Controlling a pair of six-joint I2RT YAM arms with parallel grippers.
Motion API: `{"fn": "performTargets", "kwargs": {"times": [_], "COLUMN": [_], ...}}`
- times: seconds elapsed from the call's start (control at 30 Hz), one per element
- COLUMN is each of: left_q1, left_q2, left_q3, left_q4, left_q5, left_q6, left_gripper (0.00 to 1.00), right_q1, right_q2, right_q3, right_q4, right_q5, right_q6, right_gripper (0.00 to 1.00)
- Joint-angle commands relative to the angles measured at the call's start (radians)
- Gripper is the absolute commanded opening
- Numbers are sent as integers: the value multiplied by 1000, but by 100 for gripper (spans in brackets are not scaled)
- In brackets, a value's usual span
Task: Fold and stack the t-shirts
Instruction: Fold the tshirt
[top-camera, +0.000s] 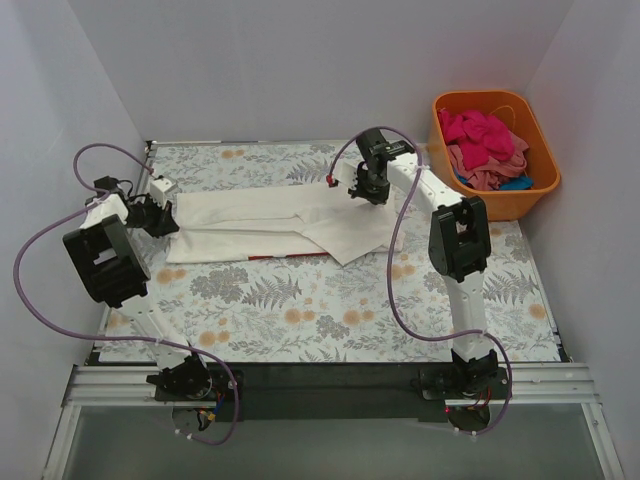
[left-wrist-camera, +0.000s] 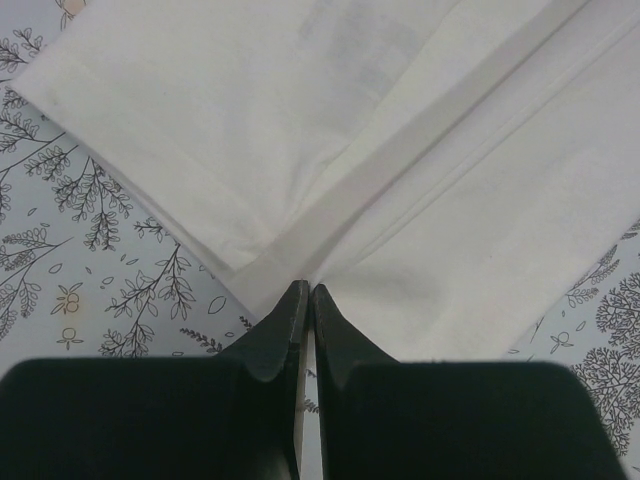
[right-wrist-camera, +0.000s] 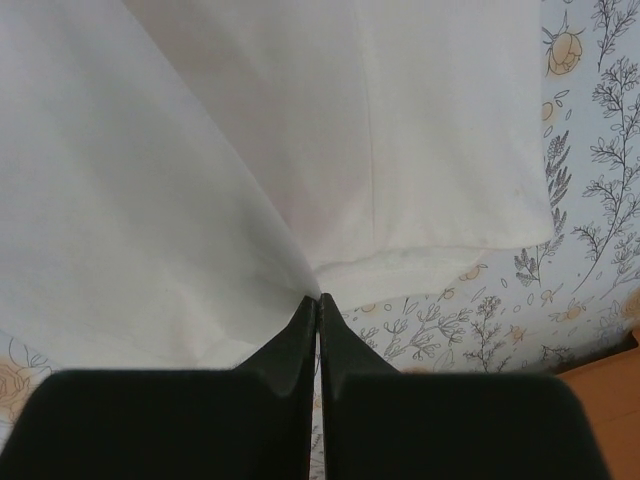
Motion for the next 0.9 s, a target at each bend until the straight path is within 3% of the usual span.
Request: {"fn": "performTargets", "kwargs": {"times": [0.0, 0.13, 0.17, 0.2, 0.27, 0.3, 0.37, 0.4, 0.57, 0.73, 0.87], "left_q1": [-3, -11, -14, -17, -17, -15, -3, 0, 40, 46, 48], "left_q2": [14, 32, 41, 46, 60, 61, 58, 54, -17, -98, -140], "left_q3": [26, 48, 61, 99, 149, 188, 221, 232, 171, 26, -81], "left_q4": [30, 40, 38, 35, 18, 14, -19, -38, -115, -135, -85], "left_q5": [-11, -13, -16, -21, -33, -47, -57, -53, -42, -57, -97], "left_q6": [-3, -70, -95, -121, -215, -248, -319, -331, -404, -454, -491], "left_gripper": [0, 0, 3, 7, 16, 18, 23, 31, 44, 61, 62], "right_q1": [-7, -9, -7, -12, -23, -36, -58, -84, -178, -241, -244], "right_q2": [17, 28, 28, 25, 0, -11, -47, -60, -149, -230, -242], "right_q3": [56, 66, 69, 70, 69, 69, 70, 70, -11, -232, -310], "right_q4": [-3, -4, -7, -7, -13, -20, -49, -65, -196, -198, -161], "right_q5": [12, 23, 23, 23, 23, 6, -15, -34, -239, -379, -400], "right_q6": [-60, -37, -24, -11, 37, 54, 124, 152, 296, 388, 416], "right_gripper": [1, 3, 8, 21, 35, 48, 53, 56, 54, 51, 50]}}
